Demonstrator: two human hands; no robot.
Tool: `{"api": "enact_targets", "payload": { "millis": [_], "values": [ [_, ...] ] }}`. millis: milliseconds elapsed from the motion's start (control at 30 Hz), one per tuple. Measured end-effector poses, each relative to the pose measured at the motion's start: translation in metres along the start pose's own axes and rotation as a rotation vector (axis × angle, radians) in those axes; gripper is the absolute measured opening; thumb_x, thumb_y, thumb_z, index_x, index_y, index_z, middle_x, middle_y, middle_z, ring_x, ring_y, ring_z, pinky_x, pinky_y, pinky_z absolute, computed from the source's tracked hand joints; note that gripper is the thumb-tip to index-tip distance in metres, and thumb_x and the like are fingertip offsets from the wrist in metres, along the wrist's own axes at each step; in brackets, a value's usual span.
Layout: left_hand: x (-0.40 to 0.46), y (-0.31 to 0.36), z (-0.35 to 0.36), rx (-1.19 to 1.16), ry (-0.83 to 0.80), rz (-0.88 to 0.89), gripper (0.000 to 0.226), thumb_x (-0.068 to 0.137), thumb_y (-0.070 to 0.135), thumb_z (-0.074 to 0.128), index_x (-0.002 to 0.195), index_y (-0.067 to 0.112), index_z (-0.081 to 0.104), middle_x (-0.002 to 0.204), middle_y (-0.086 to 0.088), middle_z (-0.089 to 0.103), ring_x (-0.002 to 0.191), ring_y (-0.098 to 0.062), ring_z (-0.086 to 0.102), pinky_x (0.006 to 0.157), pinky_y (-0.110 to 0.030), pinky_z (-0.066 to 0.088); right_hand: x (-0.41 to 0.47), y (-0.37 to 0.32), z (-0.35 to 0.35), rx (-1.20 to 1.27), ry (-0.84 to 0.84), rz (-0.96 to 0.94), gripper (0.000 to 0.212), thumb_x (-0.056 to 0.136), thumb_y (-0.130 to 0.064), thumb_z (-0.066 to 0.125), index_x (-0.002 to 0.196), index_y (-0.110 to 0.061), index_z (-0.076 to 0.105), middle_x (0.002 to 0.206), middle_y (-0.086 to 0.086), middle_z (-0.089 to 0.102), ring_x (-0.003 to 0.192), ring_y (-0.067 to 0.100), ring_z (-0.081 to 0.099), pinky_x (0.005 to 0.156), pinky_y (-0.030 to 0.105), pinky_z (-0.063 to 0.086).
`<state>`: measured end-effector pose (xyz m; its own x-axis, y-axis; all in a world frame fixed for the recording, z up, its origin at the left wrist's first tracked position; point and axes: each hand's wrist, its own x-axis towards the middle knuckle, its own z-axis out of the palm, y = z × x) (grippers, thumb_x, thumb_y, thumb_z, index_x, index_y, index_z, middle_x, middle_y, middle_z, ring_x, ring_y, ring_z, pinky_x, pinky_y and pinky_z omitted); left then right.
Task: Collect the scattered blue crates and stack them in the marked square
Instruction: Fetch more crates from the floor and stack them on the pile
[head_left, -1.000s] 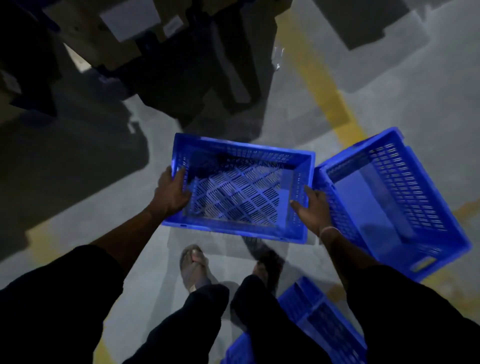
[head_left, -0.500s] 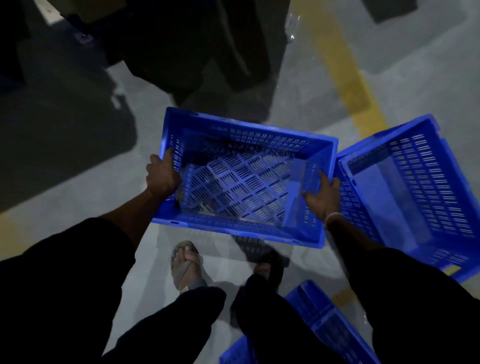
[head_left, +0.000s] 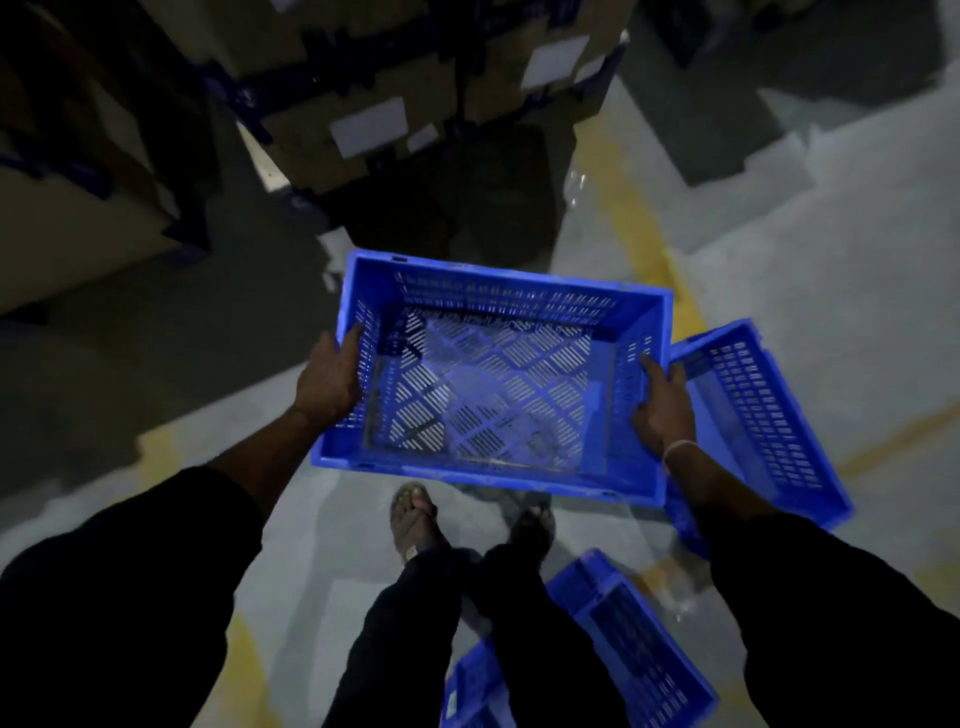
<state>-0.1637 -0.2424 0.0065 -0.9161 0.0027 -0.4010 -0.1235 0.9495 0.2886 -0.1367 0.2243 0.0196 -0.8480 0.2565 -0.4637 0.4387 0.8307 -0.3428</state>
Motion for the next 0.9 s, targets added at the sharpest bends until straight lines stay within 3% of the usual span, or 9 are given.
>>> {"api": "enact_targets", "payload": {
  "millis": [100, 233, 400, 500, 700, 900],
  "values": [
    [-0.04, 0.001, -0.069, -0.014, -0.004, 0.062, 0.084, 0.084, 0.009, 0.06, 0.157, 0.016, 0.019, 0.111, -0.028, 0.04, 0.081, -0.048, 0.052, 0.066, -0.053, 0.051, -0.043, -0.036, -0.063, -0.036, 0.007, -0.055, 0.075, 0.077, 0.005, 0.053, 0.148, -0.015, 0.039, 0.147, 0.023, 0.028, 0.11, 0.05, 0.053, 0.084, 0.049, 0.049],
    [-0.109, 0.022, -0.172, -0.057, 0.032, 0.077, 0.077, 0.092, 0.009, 0.056, 0.159, 0.015, 0.019, 0.125, -0.031, 0.037, 0.067, -0.046, 0.052, 0.058, -0.046, 0.047, -0.105, -0.087, -0.149, -0.081, 0.074, -0.112, 0.067, 0.082, 0.005, 0.051, 0.146, -0.011, 0.042, 0.141, 0.021, 0.032, 0.099, 0.047, 0.056, 0.074, 0.042, 0.045],
    [-0.19, 0.031, -0.249, -0.176, 0.104, 0.045, 0.071, 0.098, 0.018, 0.053, 0.159, 0.022, 0.016, 0.136, -0.024, 0.032, 0.094, -0.047, 0.057, 0.077, -0.048, 0.052, -0.159, -0.132, -0.223, -0.133, 0.166, -0.222, 0.061, 0.084, -0.001, 0.052, 0.144, -0.013, 0.044, 0.137, 0.021, 0.035, 0.09, 0.047, 0.058, 0.072, 0.043, 0.046],
    [-0.223, 0.023, -0.261, -0.236, 0.156, -0.006, 0.068, 0.099, 0.019, 0.05, 0.159, 0.025, 0.018, 0.136, -0.023, 0.032, 0.1, -0.047, 0.056, 0.084, -0.049, 0.052, -0.169, -0.152, -0.242, -0.146, 0.185, -0.302, 0.059, 0.085, -0.003, 0.052, 0.143, -0.014, 0.045, 0.136, 0.02, 0.036, 0.091, 0.047, 0.058, 0.075, 0.044, 0.047],
    [-0.279, 0.015, -0.264, -0.338, 0.295, -0.16, 0.062, 0.102, 0.011, 0.045, 0.159, 0.018, 0.021, 0.133, -0.023, 0.034, 0.101, -0.041, 0.053, 0.085, -0.036, 0.041, -0.155, -0.196, -0.248, -0.12, 0.143, -0.522, 0.059, 0.087, 0.001, 0.049, 0.145, -0.012, 0.044, 0.135, 0.019, 0.036, 0.09, 0.045, 0.057, 0.076, 0.042, 0.047],
    [-0.342, 0.011, -0.246, -0.386, 0.476, -0.33, 0.066, 0.096, 0.003, 0.049, 0.157, 0.014, 0.026, 0.134, -0.024, 0.035, 0.104, -0.045, 0.054, 0.087, -0.045, 0.048, -0.148, -0.256, -0.252, -0.172, 0.04, -0.69, 0.058, 0.095, -0.001, 0.044, 0.15, -0.019, 0.036, 0.137, 0.022, 0.036, 0.093, 0.044, 0.053, 0.072, 0.04, 0.041]
  ]
}}
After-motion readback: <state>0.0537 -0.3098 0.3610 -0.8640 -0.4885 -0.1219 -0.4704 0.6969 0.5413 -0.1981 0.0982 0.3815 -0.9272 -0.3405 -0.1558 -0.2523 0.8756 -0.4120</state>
